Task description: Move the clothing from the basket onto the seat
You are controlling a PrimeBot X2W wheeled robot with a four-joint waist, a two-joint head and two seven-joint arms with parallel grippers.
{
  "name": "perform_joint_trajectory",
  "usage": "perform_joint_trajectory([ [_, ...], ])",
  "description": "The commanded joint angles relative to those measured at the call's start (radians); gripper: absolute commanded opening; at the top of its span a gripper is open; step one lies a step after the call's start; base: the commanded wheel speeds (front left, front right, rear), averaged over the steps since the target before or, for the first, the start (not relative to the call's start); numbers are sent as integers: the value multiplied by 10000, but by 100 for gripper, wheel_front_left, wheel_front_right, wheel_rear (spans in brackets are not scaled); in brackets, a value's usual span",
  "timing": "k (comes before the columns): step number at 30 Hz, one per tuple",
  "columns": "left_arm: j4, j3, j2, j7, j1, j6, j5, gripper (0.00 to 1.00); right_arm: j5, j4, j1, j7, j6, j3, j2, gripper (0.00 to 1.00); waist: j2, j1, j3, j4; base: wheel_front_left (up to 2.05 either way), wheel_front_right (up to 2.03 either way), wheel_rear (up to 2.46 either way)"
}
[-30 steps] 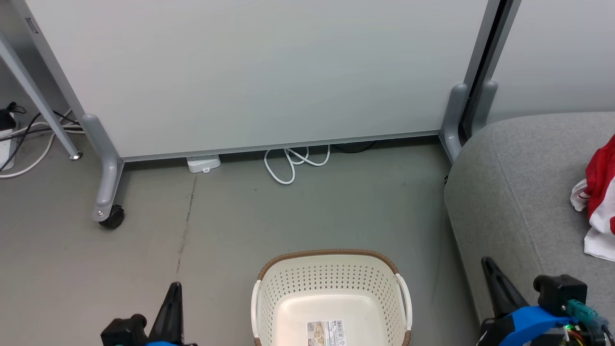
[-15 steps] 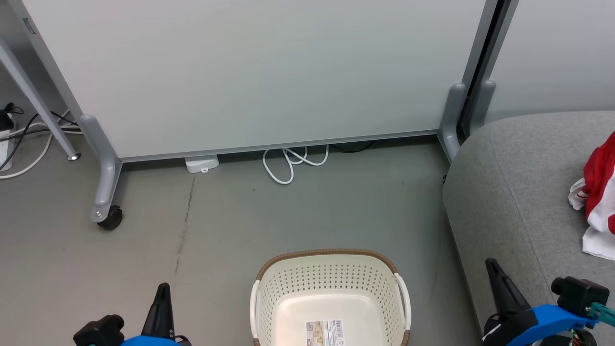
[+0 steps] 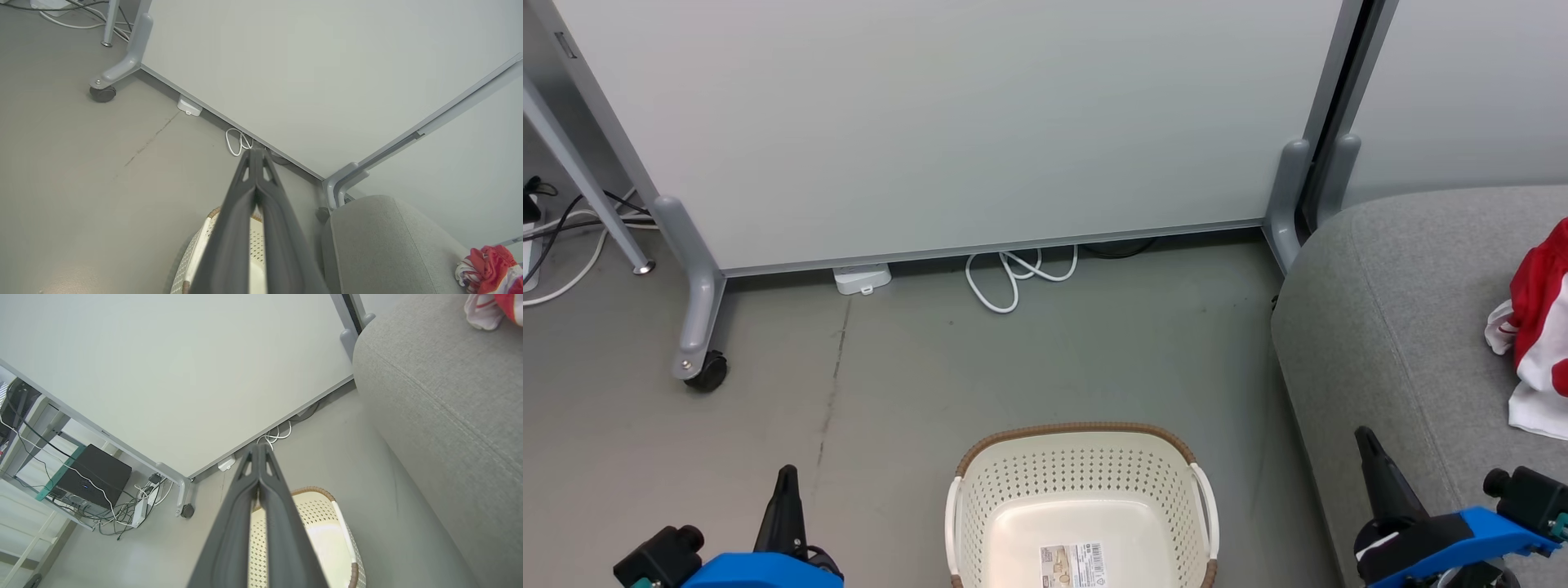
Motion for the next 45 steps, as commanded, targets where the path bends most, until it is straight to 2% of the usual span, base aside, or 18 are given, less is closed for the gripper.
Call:
perform_joint_trajectory([
  [1,-215,85,29,95,-357,-6,-363,0,417,-112,-313,62,1,-42,-4,0,0,0,1,-7,0,0,0],
  [18,-524,396,-26,680,-552,-9,-2422,0,2646,-54,-495,261,2,-139,12,0,0,0,13,-84,0,0,0],
  [45,-907,793,-98,1422,-774,-14,-4977,0,5417,25,-724,520,3,-257,32,0,0,0,31,-201,0,0,0],
])
